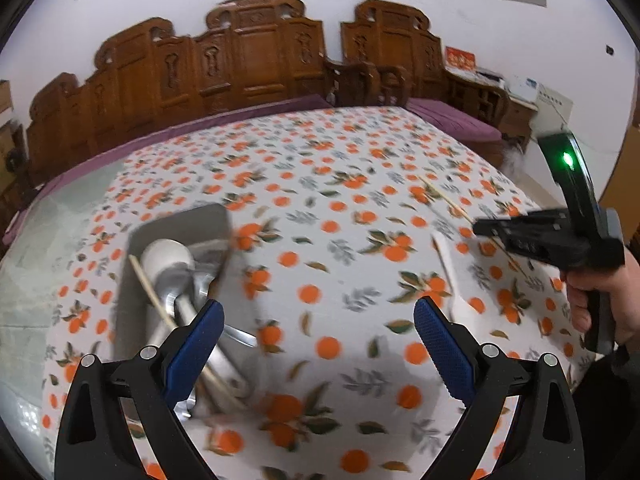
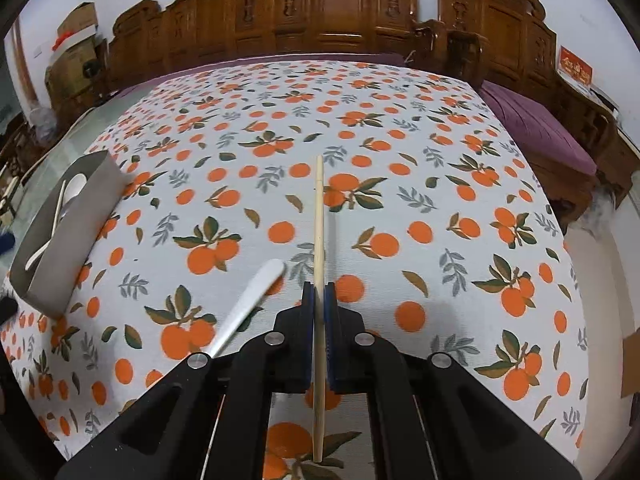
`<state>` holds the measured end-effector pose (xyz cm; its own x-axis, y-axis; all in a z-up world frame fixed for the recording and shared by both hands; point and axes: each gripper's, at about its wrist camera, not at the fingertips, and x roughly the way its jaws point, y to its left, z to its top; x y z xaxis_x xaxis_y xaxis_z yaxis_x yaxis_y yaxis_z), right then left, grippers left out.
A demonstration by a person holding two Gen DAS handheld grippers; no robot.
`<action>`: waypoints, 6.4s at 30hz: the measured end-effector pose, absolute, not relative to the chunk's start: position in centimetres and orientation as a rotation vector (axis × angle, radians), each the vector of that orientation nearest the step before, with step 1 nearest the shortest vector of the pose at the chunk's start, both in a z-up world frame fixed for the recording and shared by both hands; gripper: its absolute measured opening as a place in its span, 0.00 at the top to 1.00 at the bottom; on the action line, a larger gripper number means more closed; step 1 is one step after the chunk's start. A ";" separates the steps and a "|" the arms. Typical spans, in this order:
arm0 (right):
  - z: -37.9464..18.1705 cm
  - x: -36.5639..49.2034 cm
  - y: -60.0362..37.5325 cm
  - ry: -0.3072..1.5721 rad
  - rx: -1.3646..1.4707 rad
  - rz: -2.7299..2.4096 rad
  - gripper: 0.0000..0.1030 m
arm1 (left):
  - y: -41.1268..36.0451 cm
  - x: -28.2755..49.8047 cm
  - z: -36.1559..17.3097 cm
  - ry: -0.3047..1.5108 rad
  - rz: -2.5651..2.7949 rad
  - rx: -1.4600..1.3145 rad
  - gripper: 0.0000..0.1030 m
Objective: Organize utensils
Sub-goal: 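Grasp the white plastic spoon with the left gripper while the right gripper holds the chopstick, then carry the white spoon and chopstick toward the grey tray with both grippers, then lower the white spoon and chopstick into the tray and open both grippers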
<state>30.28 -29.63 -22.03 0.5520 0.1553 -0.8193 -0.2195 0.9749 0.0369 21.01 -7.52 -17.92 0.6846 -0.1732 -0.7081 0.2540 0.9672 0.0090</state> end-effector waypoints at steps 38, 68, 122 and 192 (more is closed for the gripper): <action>-22.0 30.7 -31.3 0.971 0.016 0.236 0.94 | -18.0 23.5 -24.8 1.020 -0.365 0.119 0.68; -20.3 29.4 -27.3 0.937 -0.022 0.319 0.94 | -10.8 23.0 -18.7 0.896 -0.227 0.101 0.99; -18.0 24.8 -15.4 0.867 -0.184 0.514 0.94 | 5.6 24.5 -18.9 0.863 -0.020 -0.030 0.85; -12.7 23.7 -10.5 0.720 -0.029 0.462 0.33 | 8.8 20.8 -13.1 0.733 -0.002 -0.026 0.08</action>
